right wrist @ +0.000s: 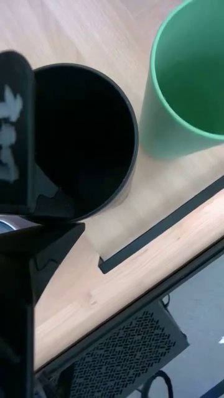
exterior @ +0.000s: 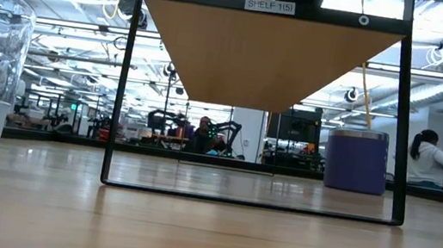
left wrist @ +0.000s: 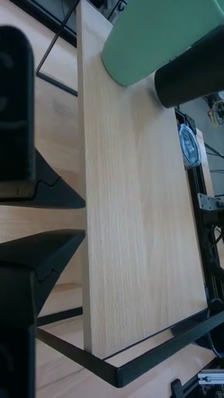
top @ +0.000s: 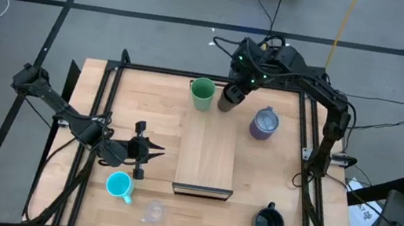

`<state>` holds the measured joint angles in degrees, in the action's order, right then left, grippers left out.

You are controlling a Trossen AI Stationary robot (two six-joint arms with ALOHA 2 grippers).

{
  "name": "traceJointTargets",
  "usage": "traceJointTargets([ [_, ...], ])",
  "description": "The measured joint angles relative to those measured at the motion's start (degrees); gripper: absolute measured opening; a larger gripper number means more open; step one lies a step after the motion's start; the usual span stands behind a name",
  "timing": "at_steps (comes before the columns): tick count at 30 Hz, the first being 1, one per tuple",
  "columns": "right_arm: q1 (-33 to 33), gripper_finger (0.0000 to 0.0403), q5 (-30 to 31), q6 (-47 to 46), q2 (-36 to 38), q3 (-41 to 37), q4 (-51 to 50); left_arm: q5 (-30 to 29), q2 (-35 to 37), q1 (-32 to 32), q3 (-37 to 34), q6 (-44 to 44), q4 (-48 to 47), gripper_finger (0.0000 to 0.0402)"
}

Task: Stack small to large cups/mugs on shelf
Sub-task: Put the black cup on the shelf

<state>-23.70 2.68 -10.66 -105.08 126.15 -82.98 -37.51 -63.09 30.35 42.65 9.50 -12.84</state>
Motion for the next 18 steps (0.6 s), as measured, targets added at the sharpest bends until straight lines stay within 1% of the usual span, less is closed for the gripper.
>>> traceJointTargets([
  [18,1.7,0.0014,0.2,2.0,0.0,0.0,2.2,0.1,0.0,0.1,0.0,0.2,0.0,0.0065],
])
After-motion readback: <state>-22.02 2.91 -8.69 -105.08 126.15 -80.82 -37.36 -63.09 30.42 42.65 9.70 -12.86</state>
